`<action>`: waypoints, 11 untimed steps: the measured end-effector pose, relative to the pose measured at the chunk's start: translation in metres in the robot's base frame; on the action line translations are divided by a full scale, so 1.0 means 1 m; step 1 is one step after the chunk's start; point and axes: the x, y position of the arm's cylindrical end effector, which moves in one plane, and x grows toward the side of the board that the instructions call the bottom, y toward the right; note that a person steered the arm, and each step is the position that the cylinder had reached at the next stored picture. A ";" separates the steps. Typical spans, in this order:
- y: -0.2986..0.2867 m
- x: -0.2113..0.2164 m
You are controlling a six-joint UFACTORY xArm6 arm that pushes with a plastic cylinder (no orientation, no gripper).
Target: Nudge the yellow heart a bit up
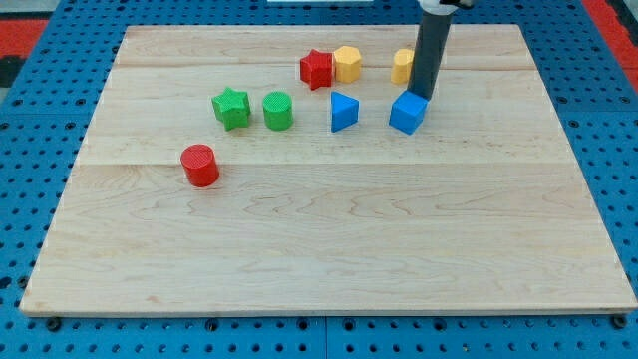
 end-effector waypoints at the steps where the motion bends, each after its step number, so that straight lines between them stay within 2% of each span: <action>1: -0.001 0.002; 2: 0.028 -0.001; 3: 0.078 0.030; 4: 0.087 0.061; 6: 0.072 -0.068; 7: 0.046 -0.092; 8: 0.068 -0.102; 9: 0.071 -0.047; 11: -0.030 -0.040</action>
